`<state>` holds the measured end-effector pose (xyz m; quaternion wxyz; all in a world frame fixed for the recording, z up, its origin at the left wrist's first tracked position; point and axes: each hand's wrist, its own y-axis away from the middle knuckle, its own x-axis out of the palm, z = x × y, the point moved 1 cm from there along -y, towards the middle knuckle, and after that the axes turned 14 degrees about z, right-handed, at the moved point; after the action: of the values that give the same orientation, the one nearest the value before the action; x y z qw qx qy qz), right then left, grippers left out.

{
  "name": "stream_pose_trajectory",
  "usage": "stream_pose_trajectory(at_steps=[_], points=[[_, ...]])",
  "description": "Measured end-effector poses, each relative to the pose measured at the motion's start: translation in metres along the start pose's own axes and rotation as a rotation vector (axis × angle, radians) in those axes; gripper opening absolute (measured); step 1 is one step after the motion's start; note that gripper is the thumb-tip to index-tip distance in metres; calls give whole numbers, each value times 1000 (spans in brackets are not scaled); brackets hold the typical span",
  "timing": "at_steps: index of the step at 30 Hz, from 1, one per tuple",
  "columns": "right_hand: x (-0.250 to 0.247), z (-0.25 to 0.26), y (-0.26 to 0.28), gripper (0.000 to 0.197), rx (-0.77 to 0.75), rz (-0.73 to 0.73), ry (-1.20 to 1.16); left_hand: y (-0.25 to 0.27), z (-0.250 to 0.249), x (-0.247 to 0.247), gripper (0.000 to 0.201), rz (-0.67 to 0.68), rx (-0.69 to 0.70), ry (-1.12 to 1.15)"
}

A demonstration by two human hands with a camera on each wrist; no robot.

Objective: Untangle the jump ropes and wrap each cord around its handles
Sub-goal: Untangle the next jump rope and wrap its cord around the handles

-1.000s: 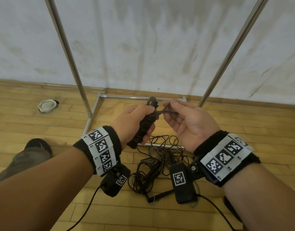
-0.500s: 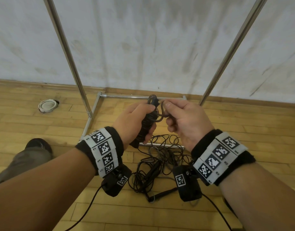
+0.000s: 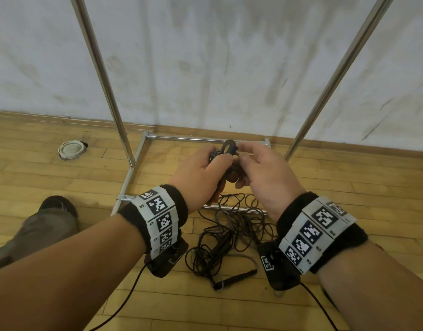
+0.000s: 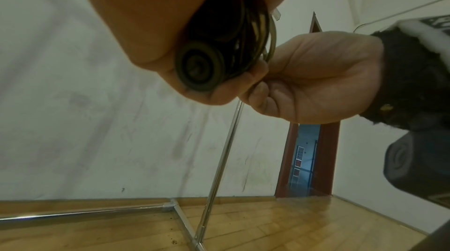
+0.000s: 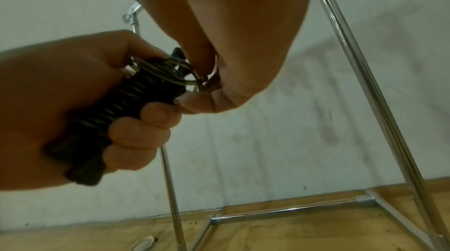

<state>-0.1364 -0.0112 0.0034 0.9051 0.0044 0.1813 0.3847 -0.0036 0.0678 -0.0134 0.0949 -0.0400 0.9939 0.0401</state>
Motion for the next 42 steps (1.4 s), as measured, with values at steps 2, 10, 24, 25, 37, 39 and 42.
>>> stream_pose_trajectory(at_steps=[2, 10, 24, 25, 37, 39, 42], points=[[-1, 1, 0, 18, -25, -32, -20, 1, -1, -1, 31, 6, -2, 44], [-13, 9, 4, 27, -158, 107, -255, 4, -2, -10, 42, 45, -6, 141], [-34, 26, 12, 25, -264, 279, -345, 10, -6, -6, 52, 351, 27, 434], [-35, 28, 13, 23, -262, 290, -346, 11, -6, -6, 51, 362, 26, 446], [-35, 26, 15, 30, -119, 260, -432, 11, -10, -3, 42, 255, -4, 117], [-34, 27, 15, 37, -83, 230, -427, 12, -9, -1, 38, 219, 3, 35], [-31, 28, 16, 44, -57, 179, -441, 12, -8, 1, 35, 175, 5, -64]])
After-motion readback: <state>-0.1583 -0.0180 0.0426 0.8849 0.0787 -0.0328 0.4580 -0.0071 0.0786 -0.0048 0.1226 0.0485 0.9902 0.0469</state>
